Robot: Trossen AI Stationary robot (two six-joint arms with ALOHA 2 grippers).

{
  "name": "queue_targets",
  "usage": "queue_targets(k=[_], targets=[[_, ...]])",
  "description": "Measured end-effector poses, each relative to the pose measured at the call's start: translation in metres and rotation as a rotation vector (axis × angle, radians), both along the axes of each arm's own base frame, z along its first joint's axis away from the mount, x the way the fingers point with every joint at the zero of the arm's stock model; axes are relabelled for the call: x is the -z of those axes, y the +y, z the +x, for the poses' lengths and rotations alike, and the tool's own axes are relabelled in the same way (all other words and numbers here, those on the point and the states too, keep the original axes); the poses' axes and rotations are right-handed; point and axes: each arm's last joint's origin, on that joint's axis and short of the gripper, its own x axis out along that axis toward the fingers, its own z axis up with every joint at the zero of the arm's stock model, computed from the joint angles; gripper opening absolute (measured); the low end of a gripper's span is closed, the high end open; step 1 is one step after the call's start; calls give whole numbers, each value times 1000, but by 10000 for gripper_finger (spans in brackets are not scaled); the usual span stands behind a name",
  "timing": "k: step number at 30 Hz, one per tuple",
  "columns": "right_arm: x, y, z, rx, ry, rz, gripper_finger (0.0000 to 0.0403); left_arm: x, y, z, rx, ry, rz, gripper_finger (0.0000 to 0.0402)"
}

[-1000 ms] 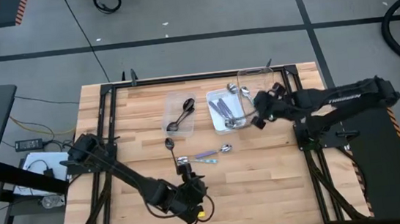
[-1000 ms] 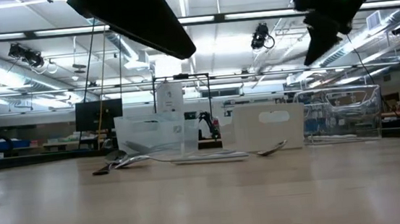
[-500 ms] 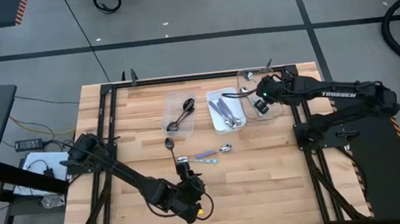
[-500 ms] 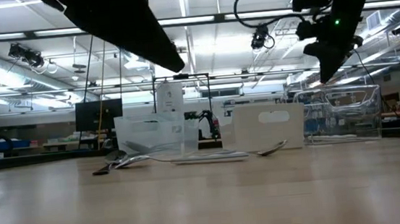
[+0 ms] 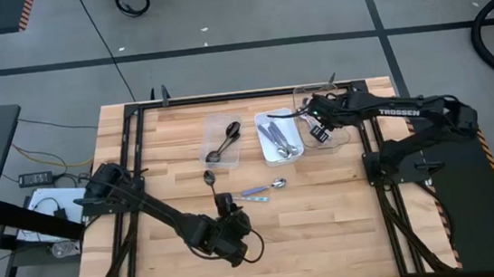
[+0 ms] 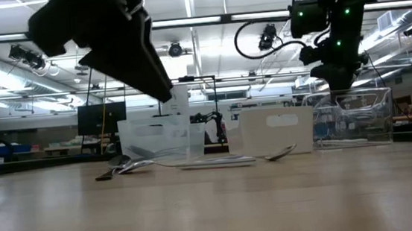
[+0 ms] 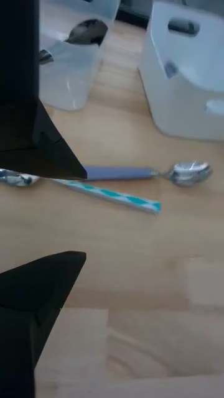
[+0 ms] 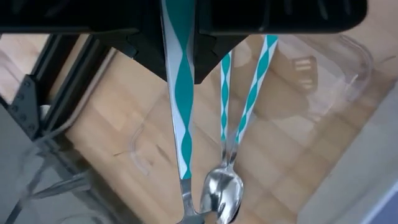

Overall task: Sort silverware by color (type)
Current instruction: Put the blue spoon into the right transparent bin

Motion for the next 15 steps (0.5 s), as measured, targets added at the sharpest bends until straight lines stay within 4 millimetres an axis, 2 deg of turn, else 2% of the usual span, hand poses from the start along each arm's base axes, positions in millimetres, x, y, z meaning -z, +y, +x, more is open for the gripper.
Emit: queue_targets(k=[9,15], targets=[[21,-19,14,-69,8,97,50,27,15,-11,122,185,92,206],[31,-33,18,-59,-29,132,50,35,19,-11,207,263,48,200]])
